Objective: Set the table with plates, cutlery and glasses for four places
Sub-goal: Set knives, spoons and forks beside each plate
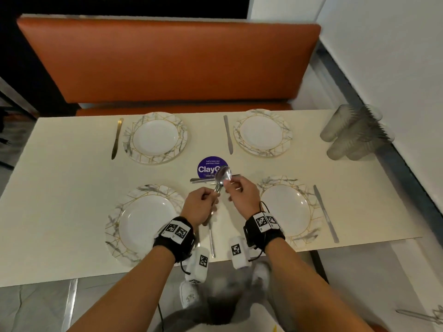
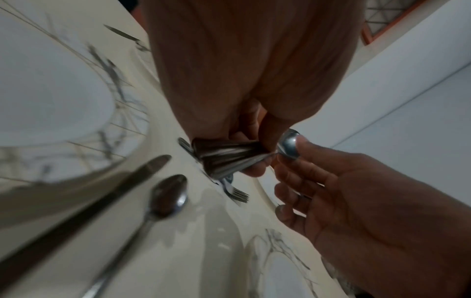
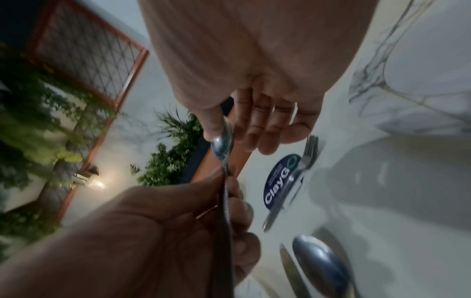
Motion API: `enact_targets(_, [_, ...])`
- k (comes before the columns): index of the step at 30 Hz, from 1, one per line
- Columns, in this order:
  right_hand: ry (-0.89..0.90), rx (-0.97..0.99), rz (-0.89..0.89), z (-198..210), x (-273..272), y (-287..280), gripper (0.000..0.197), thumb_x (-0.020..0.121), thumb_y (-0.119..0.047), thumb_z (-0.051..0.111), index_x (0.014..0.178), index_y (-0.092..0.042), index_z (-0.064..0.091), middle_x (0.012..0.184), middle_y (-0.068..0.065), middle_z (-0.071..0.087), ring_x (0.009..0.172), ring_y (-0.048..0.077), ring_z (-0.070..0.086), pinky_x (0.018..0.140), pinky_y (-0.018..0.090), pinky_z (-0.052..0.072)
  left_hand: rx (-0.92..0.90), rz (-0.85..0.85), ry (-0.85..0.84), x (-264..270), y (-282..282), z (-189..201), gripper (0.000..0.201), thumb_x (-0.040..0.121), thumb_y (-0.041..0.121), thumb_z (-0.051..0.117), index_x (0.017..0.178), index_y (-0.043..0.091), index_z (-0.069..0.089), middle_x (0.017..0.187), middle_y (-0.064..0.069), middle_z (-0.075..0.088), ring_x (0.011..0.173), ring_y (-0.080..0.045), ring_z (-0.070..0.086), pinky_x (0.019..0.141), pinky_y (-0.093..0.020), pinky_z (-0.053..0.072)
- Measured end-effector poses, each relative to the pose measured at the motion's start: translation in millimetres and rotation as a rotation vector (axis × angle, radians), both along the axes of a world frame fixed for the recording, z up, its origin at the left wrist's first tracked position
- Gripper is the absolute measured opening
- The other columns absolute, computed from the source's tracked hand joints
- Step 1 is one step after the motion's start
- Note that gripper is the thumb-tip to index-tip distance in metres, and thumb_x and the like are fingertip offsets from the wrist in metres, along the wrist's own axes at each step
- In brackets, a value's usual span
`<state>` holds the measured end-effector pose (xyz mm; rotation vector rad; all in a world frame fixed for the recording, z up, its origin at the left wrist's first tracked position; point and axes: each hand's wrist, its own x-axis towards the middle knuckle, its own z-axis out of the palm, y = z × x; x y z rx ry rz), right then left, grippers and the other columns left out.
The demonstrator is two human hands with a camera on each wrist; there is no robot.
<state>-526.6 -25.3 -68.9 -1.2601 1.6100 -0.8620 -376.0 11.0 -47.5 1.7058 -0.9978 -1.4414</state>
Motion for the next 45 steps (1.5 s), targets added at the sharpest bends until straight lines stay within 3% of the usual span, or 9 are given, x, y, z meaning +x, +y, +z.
enact_targets(6, [-0.035, 0.028, -0.13, 10.8, -87.5, -23.7, 0.024, 0.083, -0.034, 0.078, 0.095, -0.015, 0.069, 0.084, 0.002, 0.076, 0.072, 0.02, 0.073, 0.06, 0.03, 0.054, -0.046, -0.079, 0.009, -92.6, -28.4, 14.2, 0.017, 0.102, 0.019, 0.061, 0.098, 0.004, 0.068, 0.08, -0.009, 0.072, 0.059, -0.009, 0.064, 0.045, -0.014, 0.043])
enact_targets(9, [-0.067, 0.051, -0.151, 16.0, -144.6, -30.6, 0.012, 0.088, -0.023, 0.075, 0.089, -0.013, 0.068, 0.074, 0.002, 0.076, 0.062, 0.016, 0.073, 0.056, 0.028, 0.052, -0.021, -0.105, 0.069, -149.1, -39.0, 10.1, 0.019, 0.103, 0.018, 0.059, 0.097, 0.003, 0.069, 0.079, -0.01, 0.073, 0.072, -0.024, 0.068, 0.061, -0.031, 0.057])
enact_targets(14, [-0.119, 0.092, -0.178, 13.1, -241.6, -38.9, 0.015, 0.092, -0.008, 0.069, 0.078, -0.012, 0.067, 0.066, 0.01, 0.072, 0.056, 0.019, 0.069, 0.057, 0.031, 0.054, -0.027, -0.102, 0.054, -236.8, -48.0, 2.6, 0.017, 0.102, 0.017, 0.06, 0.093, 0.007, 0.069, 0.084, -0.015, 0.073, 0.073, -0.024, 0.067, 0.069, -0.039, 0.059])
enact_targets(19, [-0.092, 0.141, -0.217, 1.2, -317.4, -35.2, 0.005, 0.089, -0.011, 0.074, 0.088, -0.007, 0.07, 0.073, 0.012, 0.076, 0.058, 0.019, 0.069, 0.06, 0.031, 0.058, 0.037, -0.018, 0.14, -289.4, -45.3, 1.2, 0.016, 0.104, 0.009, 0.057, 0.098, 0.0, 0.067, 0.078, -0.012, 0.069, 0.069, -0.024, 0.064, 0.046, -0.016, 0.046])
enact_targets(24, [0.057, 0.265, -0.226, -24.1, -366.8, -29.5, 0.016, 0.085, -0.012, 0.08, 0.094, -0.01, 0.067, 0.078, 0.008, 0.077, 0.058, 0.013, 0.072, 0.054, 0.024, 0.058, 0.059, -0.008, 0.053, -303.5, -41.0, -6.5, 0.014, 0.1, 0.012, 0.064, 0.098, 0.0, 0.071, 0.071, -0.007, 0.064, 0.056, -0.014, 0.056, 0.04, -0.014, 0.037])
enact_targets(27, [0.199, 0.275, -0.162, -43.0, -378.7, -27.4, 0.01, 0.085, -0.017, 0.077, 0.089, -0.017, 0.068, 0.069, 0.0, 0.075, 0.061, 0.015, 0.072, 0.063, 0.034, 0.062, 0.068, 0.017, 0.028, -303.9, -41.1, -11.0, 0.016, 0.099, 0.012, 0.065, 0.097, -0.003, 0.07, 0.073, -0.008, 0.063, 0.052, -0.009, 0.053, 0.041, -0.014, 0.037])
enact_targets(30, [0.29, 0.246, -0.095, -52.3, -378.7, -25.8, 0.014, 0.085, -0.019, 0.077, 0.079, -0.025, 0.065, 0.068, -0.005, 0.071, 0.067, 0.016, 0.071, 0.069, 0.033, 0.061, 0.082, 0.041, -0.007, -301.4, -41.9, -14.5, 0.016, 0.099, 0.015, 0.066, 0.097, 0.0, 0.071, 0.072, -0.009, 0.064, 0.056, -0.015, 0.052, 0.04, -0.014, 0.036])
enact_targets(38, [0.372, 0.26, -0.025, -73.1, -385.8, -25.2, 0.012, 0.081, -0.016, 0.081, 0.084, -0.02, 0.069, 0.077, -0.001, 0.07, 0.071, 0.015, 0.068, 0.066, 0.025, 0.055, 0.087, 0.095, -0.007, -302.1, -41.0, -16.8, 0.013, 0.099, 0.013, 0.065, 0.097, 0.002, 0.072, 0.073, -0.007, 0.064, 0.051, -0.008, 0.053, 0.039, -0.015, 0.036])
enact_targets(45, [0.405, 0.278, -0.067, -78.8, -389.5, -28.4, 0.024, 0.078, -0.016, 0.084, 0.078, -0.026, 0.062, 0.075, 0.0, 0.07, 0.068, 0.02, 0.07, 0.068, 0.039, 0.063, 0.092, 0.088, -0.014, -302.7, -39.8, -20.0, 0.014, 0.099, 0.017, 0.065, 0.096, 0.005, 0.072, 0.073, -0.008, 0.065, 0.058, -0.016, 0.053, 0.04, -0.014, 0.036])
